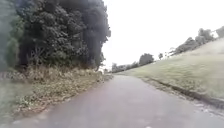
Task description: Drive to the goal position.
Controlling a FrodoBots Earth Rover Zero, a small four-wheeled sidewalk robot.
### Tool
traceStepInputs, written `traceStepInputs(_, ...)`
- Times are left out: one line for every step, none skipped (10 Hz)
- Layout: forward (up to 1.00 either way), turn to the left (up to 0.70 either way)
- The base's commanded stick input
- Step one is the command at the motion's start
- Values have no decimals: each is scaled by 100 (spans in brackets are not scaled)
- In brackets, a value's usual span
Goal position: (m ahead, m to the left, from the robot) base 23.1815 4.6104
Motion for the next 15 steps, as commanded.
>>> traceStepInputs(45, 0)
traceStepInputs(45, 0)
traceStepInputs(45, 0)
traceStepInputs(45, 0)
traceStepInputs(45, 0)
traceStepInputs(45, 0)
traceStepInputs(45, -25)
traceStepInputs(45, -24)
traceStepInputs(45, -23)
traceStepInputs(45, 0)
traceStepInputs(45, 0)
traceStepInputs(45, 0)
traceStepInputs(45, 0)
traceStepInputs(45, 0)
traceStepInputs(45, 5)
